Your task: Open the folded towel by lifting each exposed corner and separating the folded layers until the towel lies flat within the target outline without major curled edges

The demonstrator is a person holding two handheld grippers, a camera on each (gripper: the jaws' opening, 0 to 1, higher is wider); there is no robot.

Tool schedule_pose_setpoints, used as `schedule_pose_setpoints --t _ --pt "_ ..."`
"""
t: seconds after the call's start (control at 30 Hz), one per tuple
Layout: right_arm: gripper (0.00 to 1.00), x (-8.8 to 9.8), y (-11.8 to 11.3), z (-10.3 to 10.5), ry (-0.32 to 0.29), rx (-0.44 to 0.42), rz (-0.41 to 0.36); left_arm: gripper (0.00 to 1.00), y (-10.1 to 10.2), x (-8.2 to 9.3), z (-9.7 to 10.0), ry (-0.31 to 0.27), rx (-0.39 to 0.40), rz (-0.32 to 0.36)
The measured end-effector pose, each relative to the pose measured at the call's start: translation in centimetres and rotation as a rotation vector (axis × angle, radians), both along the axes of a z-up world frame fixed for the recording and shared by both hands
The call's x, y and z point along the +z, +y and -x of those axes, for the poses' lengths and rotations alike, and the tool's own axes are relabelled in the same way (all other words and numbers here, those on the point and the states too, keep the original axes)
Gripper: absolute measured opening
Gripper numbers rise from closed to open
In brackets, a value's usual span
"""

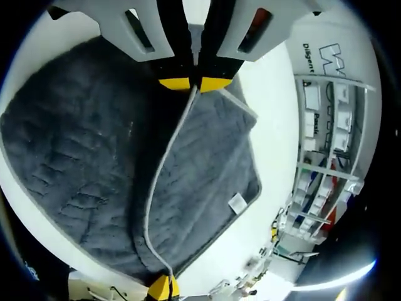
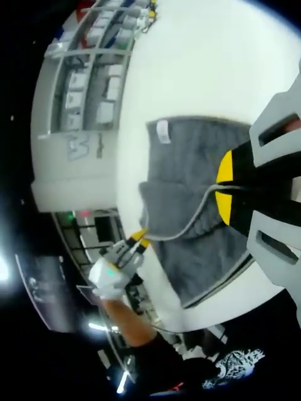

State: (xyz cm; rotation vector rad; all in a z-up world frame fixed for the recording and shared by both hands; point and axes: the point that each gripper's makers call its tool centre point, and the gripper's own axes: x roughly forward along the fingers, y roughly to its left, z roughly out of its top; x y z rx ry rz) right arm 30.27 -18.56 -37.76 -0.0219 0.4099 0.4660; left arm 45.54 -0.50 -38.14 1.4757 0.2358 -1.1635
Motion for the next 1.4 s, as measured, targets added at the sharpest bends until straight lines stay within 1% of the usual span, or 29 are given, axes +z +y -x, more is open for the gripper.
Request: schedule_pose_setpoints --t 0.03,0.07,0.1,0.13,0.17,0.2,0.37,0.5,0.57,0.67,0.73,0.83,0.97,1.0,1.07,1.2,1.33,1.4 --pt "0.00 0.1 0.1 0.0 -0.002 0.002 -0.004 0.01 0.0 0.1 0.0 0.000 -0.002 0.000" --pt "0.00 0.3 0.3 0.1 -0.018 0.017 -0.001 0.01 0.0 0.1 0.0 -0.001 -0.002 0.001" --pt "0.00 0.8 0.7 0.0 -0.061 0.047 0.014 0.01 -0.1 0.2 -0.1 -0.001 -0.003 0.002" --pt "0.00 0.6 0.7 0.2 -0.046 0.038 0.022 0.01 -0.1 0.3 -0.1 0.001 -0.001 0.003" --pt "0.00 0.7 0.7 0.2 -0.052 0.044 0.029 0.01 -0.1 0.3 -0.1 0.004 -0.001 0.006" --pt "0.00 0.9 0.1 -0.1 -0.053 0.049 0.024 0.01 -0.2 0.4 0.0 0.007 -0.001 0.008" --pt "0.00 1.2 -0.1 -0.4 -0.063 0.046 0.019 0.01 -0.4 0.7 -0.1 0.000 -0.015 0.008" --pt "0.00 1.1 0.2 -0.5 -0.066 0.051 0.024 0.01 -0.4 1.0 -0.4 0.000 -0.014 0.013" --pt "0.00 1.4 0.5 -0.4 -0.070 0.061 0.021 0.01 -0.2 1.2 -0.5 0.001 -0.014 0.016" --pt "0.00 2.3 1.1 -0.3 -0.092 0.084 0.018 0.01 0.0 1.9 -0.8 -0.006 -0.015 0.019" --pt "0.00 3.3 1.8 -0.3 -0.130 0.116 0.026 0.01 0.2 2.6 -0.9 -0.011 -0.022 0.025" --pt "0.00 4.4 2.8 -0.4 -0.168 0.149 0.048 0.01 0.4 3.4 -1.1 -0.017 -0.032 0.035" --pt "0.00 5.2 4.5 -0.2 -0.174 0.190 0.027 0.01 0.9 4.2 -1.2 -0.016 -0.051 0.051" --pt "0.00 5.7 5.2 -0.1 -0.184 0.204 0.023 0.01 1.3 4.4 -1.4 -0.020 -0.049 0.049" --pt "0.00 6.1 5.8 -0.1 -0.197 0.212 0.028 0.01 1.9 4.7 -1.7 -0.030 -0.044 0.037" --pt "0.00 6.8 7.6 0.0 -0.210 0.242 0.000 0.01 2.9 5.6 -2.1 -0.035 -0.037 0.024" --pt "0.00 7.5 9.3 0.2 -0.222 0.270 -0.014 0.01 4.1 6.6 -2.5 -0.056 -0.035 -0.003" --pt "0.00 7.9 10.2 0.3 -0.237 0.289 -0.007 0.01 4.3 7.5 -2.9 -0.092 -0.034 0.008"
